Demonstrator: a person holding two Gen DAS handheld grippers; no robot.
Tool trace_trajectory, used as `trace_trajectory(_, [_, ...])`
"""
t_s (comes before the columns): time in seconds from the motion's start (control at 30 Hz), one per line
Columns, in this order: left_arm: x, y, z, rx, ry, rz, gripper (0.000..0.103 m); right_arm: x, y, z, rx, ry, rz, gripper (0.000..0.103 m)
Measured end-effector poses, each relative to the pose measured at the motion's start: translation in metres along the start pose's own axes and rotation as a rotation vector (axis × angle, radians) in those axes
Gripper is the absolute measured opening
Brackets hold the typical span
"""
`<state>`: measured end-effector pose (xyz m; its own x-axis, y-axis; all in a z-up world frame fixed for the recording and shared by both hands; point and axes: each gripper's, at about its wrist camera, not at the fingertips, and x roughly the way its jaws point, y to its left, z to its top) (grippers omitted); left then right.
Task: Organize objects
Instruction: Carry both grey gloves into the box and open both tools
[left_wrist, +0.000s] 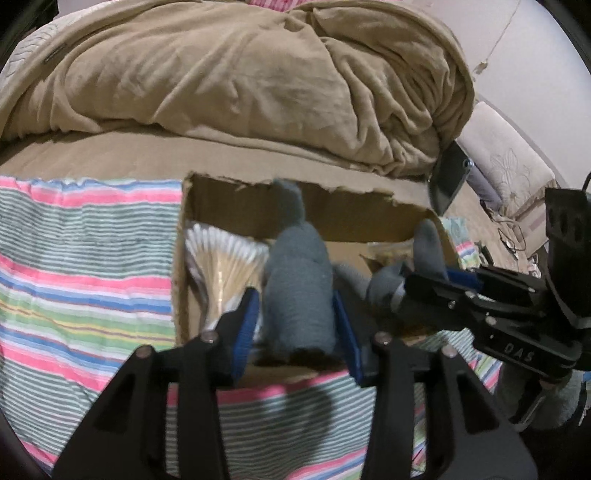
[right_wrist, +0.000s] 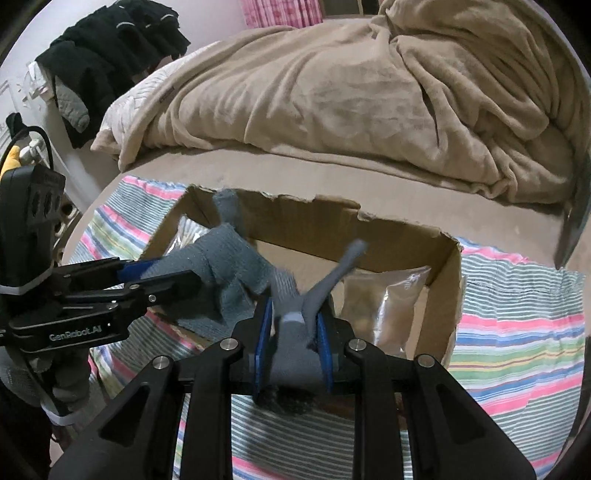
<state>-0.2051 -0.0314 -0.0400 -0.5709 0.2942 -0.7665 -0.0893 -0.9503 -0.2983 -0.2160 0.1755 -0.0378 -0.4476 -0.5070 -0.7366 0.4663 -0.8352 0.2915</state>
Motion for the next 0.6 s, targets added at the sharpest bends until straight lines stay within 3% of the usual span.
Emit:
trace_trajectory(0.07, [-0.001, -0.001, 0.001, 0.003, 0.003, 0.0, 0.047, -0.001, 0.0, 0.0, 0.004, -0.004, -0.005, 0.038])
trace_trajectory(0.13, [-0.002, -0.002, 0.001, 0.003, 0.004, -0.005, 0.057, -0.003, 0.0, 0.001, 0.006, -0.011, -0.007, 0.047])
trace_trajectory(0.23, [-0.011, -0.005, -0.001, 0.007, -0.014, -0.003, 0.063, -0.007, 0.001, 0.001, 0.006, -0.018, -0.009, 0.048])
trace_trajectory(0.6, [-0.049, -0.009, -0.01, 0.015, -0.059, 0.008, 0.068, -0.031, 0.008, -0.007, 0.005, -0.043, -0.017, 0.049])
